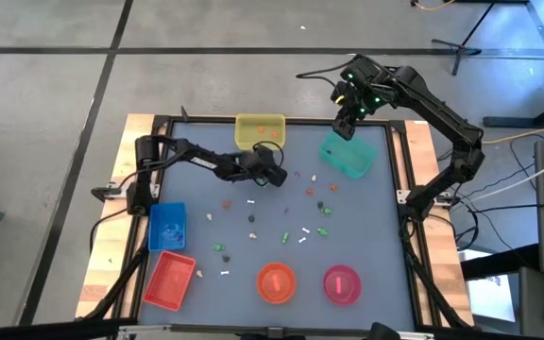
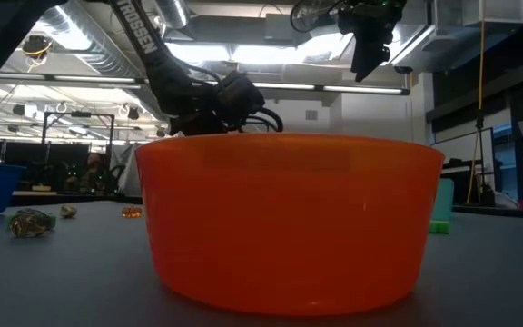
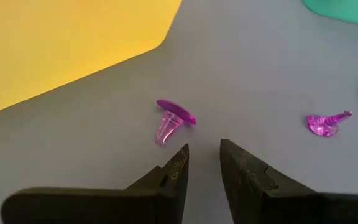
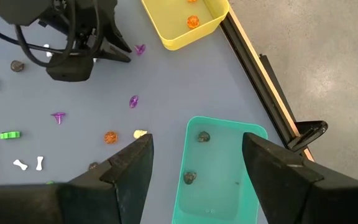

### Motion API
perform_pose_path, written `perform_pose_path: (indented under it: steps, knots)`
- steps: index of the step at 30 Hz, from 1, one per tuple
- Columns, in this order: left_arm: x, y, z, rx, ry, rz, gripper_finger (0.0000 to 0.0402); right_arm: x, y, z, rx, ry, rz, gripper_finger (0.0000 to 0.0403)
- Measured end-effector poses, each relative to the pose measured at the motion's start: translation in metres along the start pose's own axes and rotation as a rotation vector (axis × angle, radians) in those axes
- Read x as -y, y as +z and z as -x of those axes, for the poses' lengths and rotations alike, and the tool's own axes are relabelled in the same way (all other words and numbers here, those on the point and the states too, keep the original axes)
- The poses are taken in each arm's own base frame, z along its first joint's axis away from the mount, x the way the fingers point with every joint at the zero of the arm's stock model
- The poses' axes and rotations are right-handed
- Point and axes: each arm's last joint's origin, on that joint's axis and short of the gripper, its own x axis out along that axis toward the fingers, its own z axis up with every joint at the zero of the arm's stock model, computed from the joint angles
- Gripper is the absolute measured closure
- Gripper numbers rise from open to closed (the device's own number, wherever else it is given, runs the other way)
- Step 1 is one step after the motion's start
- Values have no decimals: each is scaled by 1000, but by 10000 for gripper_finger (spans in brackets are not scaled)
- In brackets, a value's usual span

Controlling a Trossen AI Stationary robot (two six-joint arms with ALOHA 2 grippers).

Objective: Sort Halloween decoration
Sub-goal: Put the purple witch hat toy into the blue bin

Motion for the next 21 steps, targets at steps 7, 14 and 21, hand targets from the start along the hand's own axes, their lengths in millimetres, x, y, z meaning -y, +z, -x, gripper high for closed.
perform_pose_path:
  steps: [7, 14, 21]
  knots:
    - [-5, 21, 10, 40, -13, 35, 324, 0, 0, 0, 0, 0, 1, 157]
    - [-7, 36, 21, 73, -25, 48, 324, 0, 0, 0, 1, 0, 1, 157]
    - [-7, 35, 21, 68, -25, -186, 323, 0, 0, 0, 1, 0, 0, 157]
